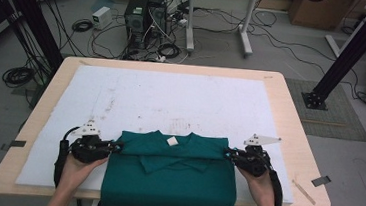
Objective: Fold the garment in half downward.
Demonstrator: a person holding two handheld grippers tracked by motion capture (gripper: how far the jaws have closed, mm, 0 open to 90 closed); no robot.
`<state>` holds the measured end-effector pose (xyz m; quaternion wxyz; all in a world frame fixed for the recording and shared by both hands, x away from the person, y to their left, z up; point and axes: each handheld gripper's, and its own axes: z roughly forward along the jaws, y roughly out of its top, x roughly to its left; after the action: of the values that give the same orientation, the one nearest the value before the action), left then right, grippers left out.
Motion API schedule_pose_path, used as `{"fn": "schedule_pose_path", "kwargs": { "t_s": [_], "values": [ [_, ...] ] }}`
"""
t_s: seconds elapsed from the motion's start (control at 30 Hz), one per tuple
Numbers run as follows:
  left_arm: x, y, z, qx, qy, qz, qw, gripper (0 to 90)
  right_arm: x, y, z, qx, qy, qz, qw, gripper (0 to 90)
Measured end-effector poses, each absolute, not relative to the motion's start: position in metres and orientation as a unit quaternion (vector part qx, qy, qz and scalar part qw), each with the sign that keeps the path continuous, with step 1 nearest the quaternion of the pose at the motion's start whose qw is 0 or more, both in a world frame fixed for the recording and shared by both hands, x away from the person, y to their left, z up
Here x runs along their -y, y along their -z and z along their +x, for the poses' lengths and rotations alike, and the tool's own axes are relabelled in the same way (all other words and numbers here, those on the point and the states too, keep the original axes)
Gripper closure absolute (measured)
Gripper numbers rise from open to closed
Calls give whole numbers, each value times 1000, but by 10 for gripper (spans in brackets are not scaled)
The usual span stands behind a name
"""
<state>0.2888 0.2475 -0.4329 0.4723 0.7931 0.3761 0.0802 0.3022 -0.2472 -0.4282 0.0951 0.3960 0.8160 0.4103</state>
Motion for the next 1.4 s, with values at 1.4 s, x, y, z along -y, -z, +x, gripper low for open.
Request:
{"fn": "schedule_pose_path", "kwargs": {
  "t_s": [1.4],
  "values": [
    [-213, 428, 273, -325, -37, 813, 481, 881, 227, 431, 275, -836, -432, 335, 49, 886]
  ]
}}
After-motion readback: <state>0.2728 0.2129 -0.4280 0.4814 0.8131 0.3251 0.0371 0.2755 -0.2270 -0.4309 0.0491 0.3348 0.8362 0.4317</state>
